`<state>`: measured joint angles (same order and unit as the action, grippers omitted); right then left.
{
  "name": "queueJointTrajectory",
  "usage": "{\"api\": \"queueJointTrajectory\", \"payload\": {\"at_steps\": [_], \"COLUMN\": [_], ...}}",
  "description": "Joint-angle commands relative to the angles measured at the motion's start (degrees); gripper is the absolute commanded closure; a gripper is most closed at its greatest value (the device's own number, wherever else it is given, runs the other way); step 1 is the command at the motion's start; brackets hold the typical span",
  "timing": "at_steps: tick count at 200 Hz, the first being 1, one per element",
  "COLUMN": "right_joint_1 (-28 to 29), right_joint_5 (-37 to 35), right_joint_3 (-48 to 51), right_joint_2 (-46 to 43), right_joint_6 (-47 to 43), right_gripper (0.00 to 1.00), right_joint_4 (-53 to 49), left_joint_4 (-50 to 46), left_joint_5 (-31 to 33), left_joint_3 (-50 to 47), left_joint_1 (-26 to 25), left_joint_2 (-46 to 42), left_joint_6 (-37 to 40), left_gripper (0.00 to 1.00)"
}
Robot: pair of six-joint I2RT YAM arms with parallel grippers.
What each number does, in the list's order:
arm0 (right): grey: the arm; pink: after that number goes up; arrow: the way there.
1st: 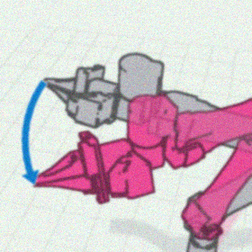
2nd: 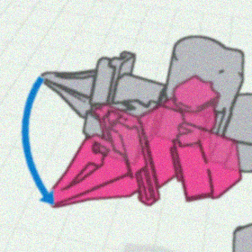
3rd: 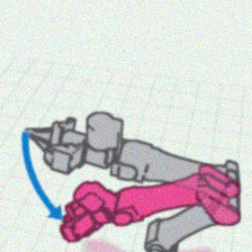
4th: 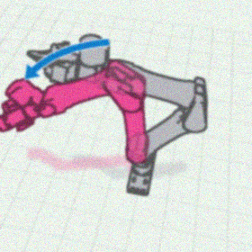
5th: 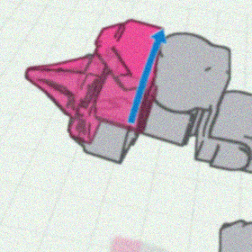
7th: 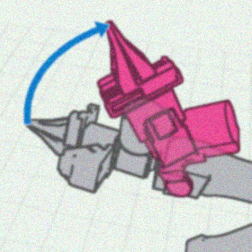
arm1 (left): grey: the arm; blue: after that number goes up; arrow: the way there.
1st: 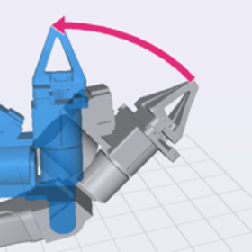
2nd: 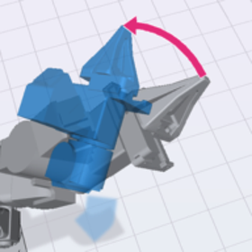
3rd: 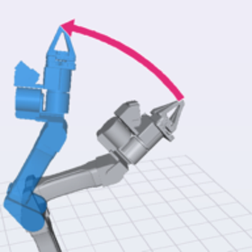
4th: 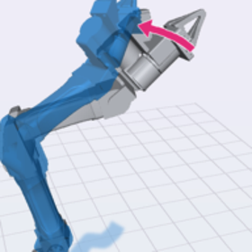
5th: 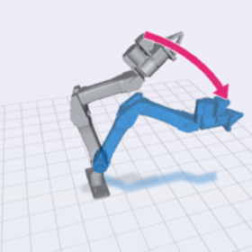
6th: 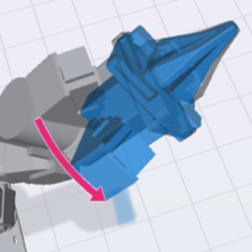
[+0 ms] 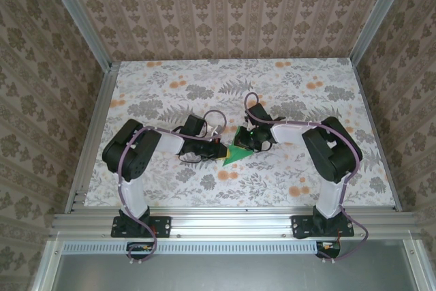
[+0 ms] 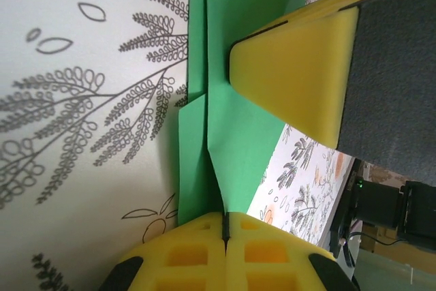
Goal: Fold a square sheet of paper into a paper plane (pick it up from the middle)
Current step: Fourth fold the wing at the center of the table.
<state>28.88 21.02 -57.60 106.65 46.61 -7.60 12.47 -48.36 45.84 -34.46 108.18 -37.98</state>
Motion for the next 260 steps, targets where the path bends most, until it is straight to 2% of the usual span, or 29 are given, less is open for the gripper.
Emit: {"api": "queueJointTrajectory", "payload": {"at_steps": [1,37,82,135,165,219,260], "right_joint_1": [-0.57,-1.65,-6.46,-4.82,-3.27,-3.92,-4.23], "right_joint_5": [-2.49,0.45,2.20,9.15,9.11,8.62,7.47], "right_joint_3": [-0.87,-0.03,9.82,9.62,9.65,12.82,11.81], "right_joint_2": [1.31,-5.46,-14.00,-8.04,-4.51,2.49,0.02], "right_joint_6": [-0.91,-0.65,5.39,7.27,8.41,9.09,8.04], "right_gripper": [0.86,0.83,0.84,0.89,0.90,0.90,0.89], "right_joint_4": [-4.79,-1.51,9.91,16.03,17.81,24.10,19.87], "left_joint_4": [-7.16,-9.21,-10.64,-12.16,-12.56,-13.27,-13.98], "left_joint_5": [5.84,6.57,6.53,6.25,6.30,6.59,7.15], "left_joint_3": [-0.33,0.35,0.94,2.14,2.47,2.40,1.75], "left_joint_1": [-0.25,-0.26,-0.26,-0.26,-0.26,-0.35,-0.35], "left_joint_2": [4.62,5.20,5.87,6.36,6.91,7.38,7.42], "left_joint_6": [0.36,0.28,0.10,0.41,0.54,0.93,1.46], "left_gripper": [1.00,1.00,1.00,1.00,1.00,1.00,1.00]}}
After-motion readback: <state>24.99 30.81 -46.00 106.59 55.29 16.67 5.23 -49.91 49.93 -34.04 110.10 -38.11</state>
